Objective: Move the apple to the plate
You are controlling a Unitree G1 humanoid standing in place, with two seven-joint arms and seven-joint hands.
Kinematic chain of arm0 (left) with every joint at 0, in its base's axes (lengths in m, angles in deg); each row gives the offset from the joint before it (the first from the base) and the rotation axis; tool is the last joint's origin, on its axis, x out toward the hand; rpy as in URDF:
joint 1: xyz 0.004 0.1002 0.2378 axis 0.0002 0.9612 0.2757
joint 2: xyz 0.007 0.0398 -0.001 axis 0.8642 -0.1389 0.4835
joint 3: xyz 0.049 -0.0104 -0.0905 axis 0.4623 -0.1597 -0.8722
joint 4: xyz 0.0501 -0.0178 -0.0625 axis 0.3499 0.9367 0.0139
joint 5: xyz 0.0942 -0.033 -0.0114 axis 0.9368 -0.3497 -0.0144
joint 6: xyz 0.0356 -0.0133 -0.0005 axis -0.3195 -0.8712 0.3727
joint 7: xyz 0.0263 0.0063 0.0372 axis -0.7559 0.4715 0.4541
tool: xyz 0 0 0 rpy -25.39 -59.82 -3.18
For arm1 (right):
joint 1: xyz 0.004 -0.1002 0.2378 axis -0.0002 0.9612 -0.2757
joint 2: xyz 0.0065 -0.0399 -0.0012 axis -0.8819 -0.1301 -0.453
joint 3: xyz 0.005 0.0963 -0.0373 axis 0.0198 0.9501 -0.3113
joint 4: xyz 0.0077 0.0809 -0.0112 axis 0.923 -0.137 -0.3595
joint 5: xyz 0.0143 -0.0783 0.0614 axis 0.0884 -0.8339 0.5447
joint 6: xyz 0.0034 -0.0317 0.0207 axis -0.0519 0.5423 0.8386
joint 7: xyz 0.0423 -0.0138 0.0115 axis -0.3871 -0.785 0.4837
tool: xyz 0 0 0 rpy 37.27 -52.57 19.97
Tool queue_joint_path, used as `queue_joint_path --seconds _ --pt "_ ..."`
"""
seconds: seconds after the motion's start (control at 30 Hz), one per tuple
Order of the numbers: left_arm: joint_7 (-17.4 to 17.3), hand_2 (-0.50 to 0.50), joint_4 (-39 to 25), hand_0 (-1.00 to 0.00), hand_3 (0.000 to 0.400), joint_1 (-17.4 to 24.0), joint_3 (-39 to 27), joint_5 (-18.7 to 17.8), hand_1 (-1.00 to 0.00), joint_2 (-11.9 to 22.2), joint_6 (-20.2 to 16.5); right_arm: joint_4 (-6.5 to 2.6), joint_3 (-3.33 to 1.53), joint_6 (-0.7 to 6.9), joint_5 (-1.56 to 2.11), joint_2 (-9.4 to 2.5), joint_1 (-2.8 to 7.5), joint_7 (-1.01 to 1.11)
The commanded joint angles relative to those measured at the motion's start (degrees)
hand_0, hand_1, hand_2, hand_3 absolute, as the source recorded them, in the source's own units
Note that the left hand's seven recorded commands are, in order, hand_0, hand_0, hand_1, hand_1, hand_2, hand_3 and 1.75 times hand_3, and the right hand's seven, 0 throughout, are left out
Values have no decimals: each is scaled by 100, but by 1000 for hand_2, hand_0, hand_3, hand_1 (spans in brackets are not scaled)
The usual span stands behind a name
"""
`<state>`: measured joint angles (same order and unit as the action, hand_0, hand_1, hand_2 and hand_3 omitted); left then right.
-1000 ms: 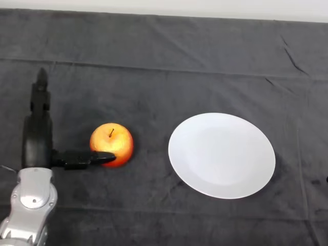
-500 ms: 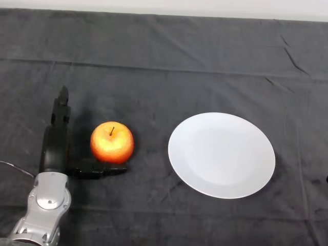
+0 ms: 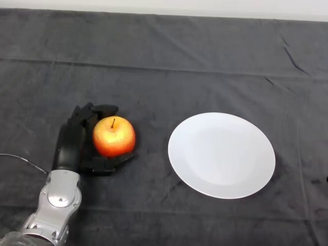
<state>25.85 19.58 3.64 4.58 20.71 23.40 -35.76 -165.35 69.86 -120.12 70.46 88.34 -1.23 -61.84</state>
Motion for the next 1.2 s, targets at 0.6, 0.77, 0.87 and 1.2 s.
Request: queue_joint_path --seconds 0.6,0.77,0.87,1.2 --pt "85 0 -848 -1000 400 -626 157 333 -1000 310 -418 -486 20 502 116 -431 592 -14" --pt "170 0 -1123 -1000 400 -787 194 488 -1000 274 -603 -483 18 504 118 -432 593 -13" --pt "247 0 -1272 -1000 400 -867 260 611 -1000 207 -694 -481 16 505 120 -432 594 -13" --pt "479 0 -1774 -1000 400 -1035 716 932 -1000 -128 -953 -475 9 510 126 -433 596 -13"
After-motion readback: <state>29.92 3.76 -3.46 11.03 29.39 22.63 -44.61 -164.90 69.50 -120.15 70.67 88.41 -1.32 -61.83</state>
